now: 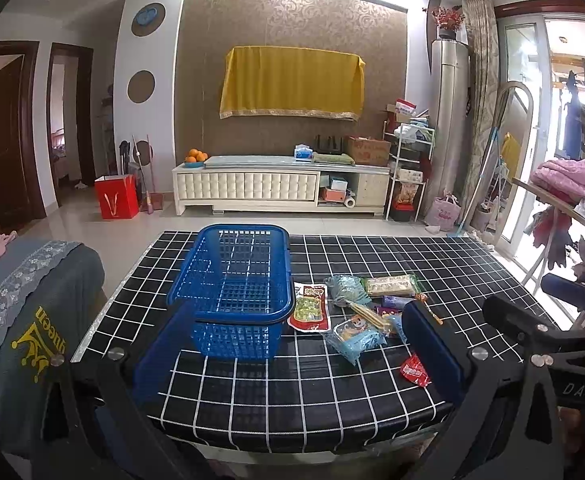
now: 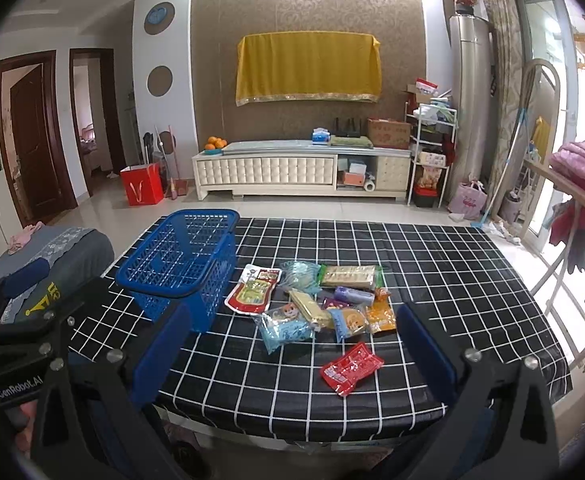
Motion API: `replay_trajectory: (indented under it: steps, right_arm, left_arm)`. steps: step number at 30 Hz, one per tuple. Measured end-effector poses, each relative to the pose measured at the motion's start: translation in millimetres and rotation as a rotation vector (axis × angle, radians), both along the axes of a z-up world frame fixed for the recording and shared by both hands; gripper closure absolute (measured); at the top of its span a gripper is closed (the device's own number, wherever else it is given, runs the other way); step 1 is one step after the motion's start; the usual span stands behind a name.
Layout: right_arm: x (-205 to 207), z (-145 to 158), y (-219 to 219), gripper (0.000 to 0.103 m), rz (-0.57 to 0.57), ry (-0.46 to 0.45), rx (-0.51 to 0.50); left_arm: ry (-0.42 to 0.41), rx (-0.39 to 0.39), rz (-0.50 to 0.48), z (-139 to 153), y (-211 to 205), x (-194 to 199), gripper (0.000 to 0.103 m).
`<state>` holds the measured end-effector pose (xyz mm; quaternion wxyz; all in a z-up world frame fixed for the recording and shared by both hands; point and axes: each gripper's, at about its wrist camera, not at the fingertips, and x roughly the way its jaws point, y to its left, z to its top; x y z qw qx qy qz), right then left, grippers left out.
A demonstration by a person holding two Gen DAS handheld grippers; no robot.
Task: Organize snacks
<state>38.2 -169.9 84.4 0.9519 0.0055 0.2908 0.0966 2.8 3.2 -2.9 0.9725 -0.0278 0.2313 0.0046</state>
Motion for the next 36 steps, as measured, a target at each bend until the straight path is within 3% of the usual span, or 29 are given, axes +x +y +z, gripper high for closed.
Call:
replay_trajectory:
  steps: [36]
  right_arm:
    - [-0.4,-0.5,2.1,0.0,0.009,0.014,0.001]
  left_arm:
    - [0.009,-0.008,-0.001,2.4,2.7,-3.3,0.0]
